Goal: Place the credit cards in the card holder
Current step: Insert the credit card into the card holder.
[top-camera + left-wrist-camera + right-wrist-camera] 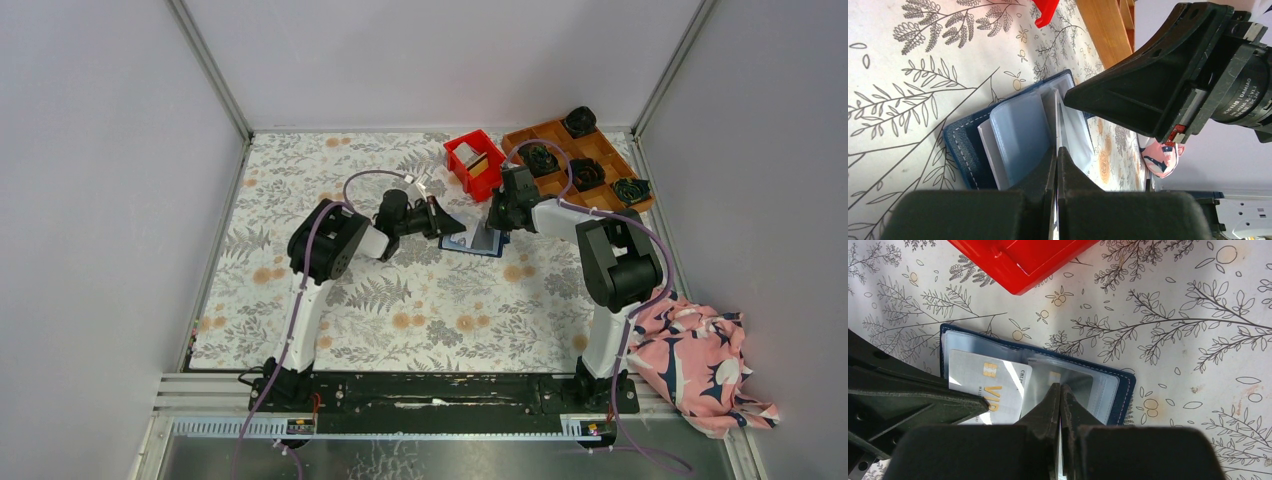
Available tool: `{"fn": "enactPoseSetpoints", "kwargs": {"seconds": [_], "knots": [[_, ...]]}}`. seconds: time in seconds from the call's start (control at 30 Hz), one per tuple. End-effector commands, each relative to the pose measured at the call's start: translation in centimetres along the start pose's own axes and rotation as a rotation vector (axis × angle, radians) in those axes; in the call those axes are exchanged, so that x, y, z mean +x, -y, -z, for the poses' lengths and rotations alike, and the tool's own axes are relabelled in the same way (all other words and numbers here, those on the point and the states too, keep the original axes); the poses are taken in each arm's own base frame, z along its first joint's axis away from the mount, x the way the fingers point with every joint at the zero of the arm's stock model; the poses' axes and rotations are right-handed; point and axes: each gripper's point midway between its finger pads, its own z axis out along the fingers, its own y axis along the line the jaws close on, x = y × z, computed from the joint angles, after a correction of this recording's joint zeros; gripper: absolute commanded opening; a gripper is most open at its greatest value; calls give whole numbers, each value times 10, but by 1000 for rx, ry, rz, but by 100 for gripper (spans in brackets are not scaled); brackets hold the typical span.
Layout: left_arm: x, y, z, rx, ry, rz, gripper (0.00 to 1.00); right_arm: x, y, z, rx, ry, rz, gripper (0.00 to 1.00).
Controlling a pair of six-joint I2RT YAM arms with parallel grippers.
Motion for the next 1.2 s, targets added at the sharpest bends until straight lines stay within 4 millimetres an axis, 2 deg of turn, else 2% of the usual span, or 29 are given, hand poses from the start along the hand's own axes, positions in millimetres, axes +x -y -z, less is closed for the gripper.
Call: {"fn": "enactPoseSetpoints", "kwargs": {"seconds": [0.0,0.37,0.77,1.17], "knots": [[4,-2,-3,32,38,3,0,37,21,-10,72,-125,0,0],[20,4,-18,8,-5,97,0,41,23,-11,75,-133,1,0],[21,-19,-13,-158,35,228,0,48,24,-11,69,-138,-4,0],[15,-15,-13,-206,158,305,0,47,22,-8,62,-135,-7,0]]}}
